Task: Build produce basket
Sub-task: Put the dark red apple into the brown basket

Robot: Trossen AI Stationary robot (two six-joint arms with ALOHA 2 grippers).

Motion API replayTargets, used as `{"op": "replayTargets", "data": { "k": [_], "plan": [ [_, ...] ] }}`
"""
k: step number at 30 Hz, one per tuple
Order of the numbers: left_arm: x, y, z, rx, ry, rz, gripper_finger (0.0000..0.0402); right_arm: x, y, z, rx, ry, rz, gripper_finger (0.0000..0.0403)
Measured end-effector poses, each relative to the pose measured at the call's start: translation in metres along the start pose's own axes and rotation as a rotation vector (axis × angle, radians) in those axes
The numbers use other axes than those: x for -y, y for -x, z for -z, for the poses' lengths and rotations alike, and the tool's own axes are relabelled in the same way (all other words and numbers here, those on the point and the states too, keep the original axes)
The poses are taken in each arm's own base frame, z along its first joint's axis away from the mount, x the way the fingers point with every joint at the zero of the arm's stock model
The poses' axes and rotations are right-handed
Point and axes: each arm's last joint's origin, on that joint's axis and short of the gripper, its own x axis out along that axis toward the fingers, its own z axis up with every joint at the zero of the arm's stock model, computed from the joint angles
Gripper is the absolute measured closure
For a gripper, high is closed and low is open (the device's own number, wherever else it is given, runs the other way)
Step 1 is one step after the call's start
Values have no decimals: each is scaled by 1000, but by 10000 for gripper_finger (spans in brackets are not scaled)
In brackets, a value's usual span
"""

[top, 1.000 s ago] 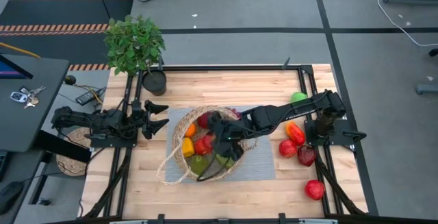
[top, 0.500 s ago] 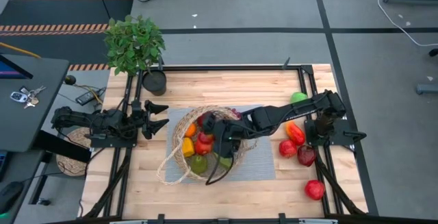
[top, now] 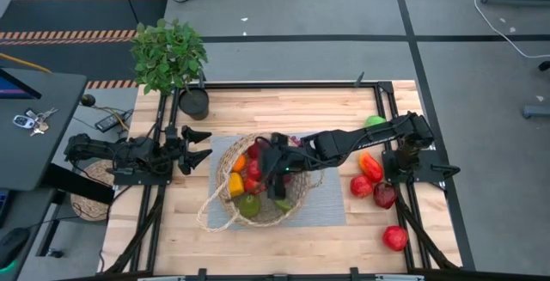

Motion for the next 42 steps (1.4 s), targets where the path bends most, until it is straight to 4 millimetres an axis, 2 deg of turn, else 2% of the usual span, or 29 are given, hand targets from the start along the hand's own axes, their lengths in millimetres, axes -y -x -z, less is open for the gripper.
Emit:
{"op": "replayTargets", "data": {
  "k": [3, 6, 9, 12, 20, 30, 37, 42],
  "plan": [
    [0, 0, 0, 0, 0, 0, 12, -2, 0, -2, 14, -312, -38, 114],
    [0, 0, 0, 0, 0, 0, 12, -5, 1, -6, 20, -548, -121, 111],
    [0, 0, 0, 0, 0, 0, 12, -8, 2, -14, 57, -669, -206, 110],
    [0, 0, 0, 0, 0, 0, 12, -11, 4, -22, 106, -715, -296, 110],
    [0, 0, 0, 0, 0, 0, 12, -15, 10, -39, 257, -717, -420, 110],
    [0, 0, 0, 0, 0, 0, 12, -15, 10, -39, 269, -706, -417, 111],
    [0, 0, 0, 0, 0, 0, 12, -13, 8, -33, 258, -453, -331, 111],
    [0, 0, 0, 0, 0, 0, 12, -10, -10, -10, 176, -321, -203, 111]
  ]
}}
